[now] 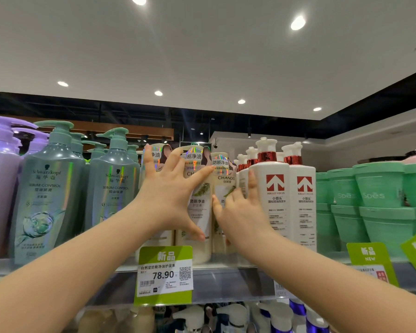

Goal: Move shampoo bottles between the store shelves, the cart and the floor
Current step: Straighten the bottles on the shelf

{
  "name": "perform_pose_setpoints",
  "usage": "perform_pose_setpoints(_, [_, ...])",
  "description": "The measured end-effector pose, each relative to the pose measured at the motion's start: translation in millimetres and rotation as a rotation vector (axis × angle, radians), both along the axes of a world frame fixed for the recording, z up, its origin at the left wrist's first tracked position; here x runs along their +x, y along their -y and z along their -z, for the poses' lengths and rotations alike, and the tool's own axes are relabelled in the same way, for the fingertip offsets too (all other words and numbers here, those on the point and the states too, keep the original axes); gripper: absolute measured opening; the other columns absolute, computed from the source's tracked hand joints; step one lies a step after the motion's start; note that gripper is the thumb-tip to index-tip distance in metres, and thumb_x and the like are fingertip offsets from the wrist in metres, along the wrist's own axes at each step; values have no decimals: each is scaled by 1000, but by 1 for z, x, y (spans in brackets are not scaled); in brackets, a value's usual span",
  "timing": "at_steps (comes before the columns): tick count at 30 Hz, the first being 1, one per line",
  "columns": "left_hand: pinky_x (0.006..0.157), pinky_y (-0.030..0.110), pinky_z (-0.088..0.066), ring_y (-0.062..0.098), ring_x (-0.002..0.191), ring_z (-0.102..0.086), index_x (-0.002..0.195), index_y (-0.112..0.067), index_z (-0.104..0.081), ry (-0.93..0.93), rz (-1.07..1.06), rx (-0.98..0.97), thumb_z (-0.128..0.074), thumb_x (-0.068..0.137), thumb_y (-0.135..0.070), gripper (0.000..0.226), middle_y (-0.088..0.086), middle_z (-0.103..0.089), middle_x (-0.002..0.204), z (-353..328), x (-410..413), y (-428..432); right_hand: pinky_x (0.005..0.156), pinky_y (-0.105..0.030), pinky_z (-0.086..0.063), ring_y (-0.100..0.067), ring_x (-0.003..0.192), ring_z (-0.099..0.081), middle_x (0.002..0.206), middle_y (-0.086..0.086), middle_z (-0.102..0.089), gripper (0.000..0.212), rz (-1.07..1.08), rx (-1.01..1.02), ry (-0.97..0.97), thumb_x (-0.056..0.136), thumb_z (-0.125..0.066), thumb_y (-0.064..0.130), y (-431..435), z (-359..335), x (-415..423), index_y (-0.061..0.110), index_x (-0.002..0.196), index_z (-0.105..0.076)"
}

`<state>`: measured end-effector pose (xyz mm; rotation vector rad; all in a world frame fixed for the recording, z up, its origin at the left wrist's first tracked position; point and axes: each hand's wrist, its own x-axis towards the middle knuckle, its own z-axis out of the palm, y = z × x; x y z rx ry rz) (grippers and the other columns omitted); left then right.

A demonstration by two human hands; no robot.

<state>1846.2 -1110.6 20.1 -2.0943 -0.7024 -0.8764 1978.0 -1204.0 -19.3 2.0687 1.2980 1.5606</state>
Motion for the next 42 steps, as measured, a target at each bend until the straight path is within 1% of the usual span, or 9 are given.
perform_pose_setpoints(6, [98,70,23,29,143,16,143,-48,16,9,10,5,-47,38,-98,132,11,-14,151,0,0,-2,92,-64,27,-41,121,-43,121,-21,-52,56,-59,70,-44,93,-47,22,1,-1,-1,13,146,-30])
perform_pose_setpoints(11, [97,70,24,32,142,22,142,-48,19,6,-2,4,-47,39,-97,132,14,-4,155,4,1,-1,95,-61,35,-44,131,-35,124,-23,-55,58,-41,41,-41,94,-43,21,8,1,-1,3,147,-25])
perform_pose_setpoints(19, [101,70,19,28,143,21,141,-44,27,41,43,-16,-49,41,-96,136,9,-3,155,8,-1,-3,83,-64,34,-38,128,-37,125,-17,-55,46,-28,13,-63,94,-46,18,7,1,-5,-1,137,-44])
perform_pose_setpoints(24, [103,71,16,29,144,20,142,-40,27,78,35,-18,-45,44,-97,134,10,2,158,14,-5,-5,95,-69,22,-40,123,-38,120,-18,-57,38,-47,6,-42,92,-47,15,5,-1,-9,2,127,-54])
perform_pose_setpoints(28, [104,70,13,29,146,13,143,-39,25,100,48,-12,-36,46,-99,129,9,-4,159,21,-9,-7,100,-62,24,-39,122,-43,115,-17,-60,35,-55,13,-21,92,-48,15,4,0,-5,1,123,-56])
perform_pose_setpoints(31, [108,69,3,32,147,-5,150,-37,4,119,83,1,-33,50,-96,121,12,-19,157,26,-14,-5,115,-53,-1,-35,118,-51,110,-14,-64,28,-179,35,-53,85,-61,17,12,-1,-5,7,111,-64])
perform_pose_setpoints(34, [109,66,-17,35,141,-25,149,-31,-22,158,163,19,-37,62,-89,105,14,-37,147,28,-19,0,104,-44,-40,-28,92,-66,86,-8,-72,30,-372,129,-26,58,-86,24,32,-5,-2,12,82,-72])
perform_pose_setpoints(36, [108,62,-25,36,136,-33,145,-27,-34,169,201,41,-40,68,-81,94,14,-43,142,27,-22,6,94,-42,-49,-24,81,-68,79,-6,-71,34,-492,172,-40,49,-91,23,52,-6,4,13,75,-71])
perform_pose_setpoints(42, [99,49,-39,33,119,-47,135,-16,-48,179,314,136,-46,73,-65,78,11,-52,127,23,-15,45,75,-40,-57,-27,79,-65,83,-5,-68,25,-551,249,-38,67,-81,29,125,-16,45,11,78,-69])
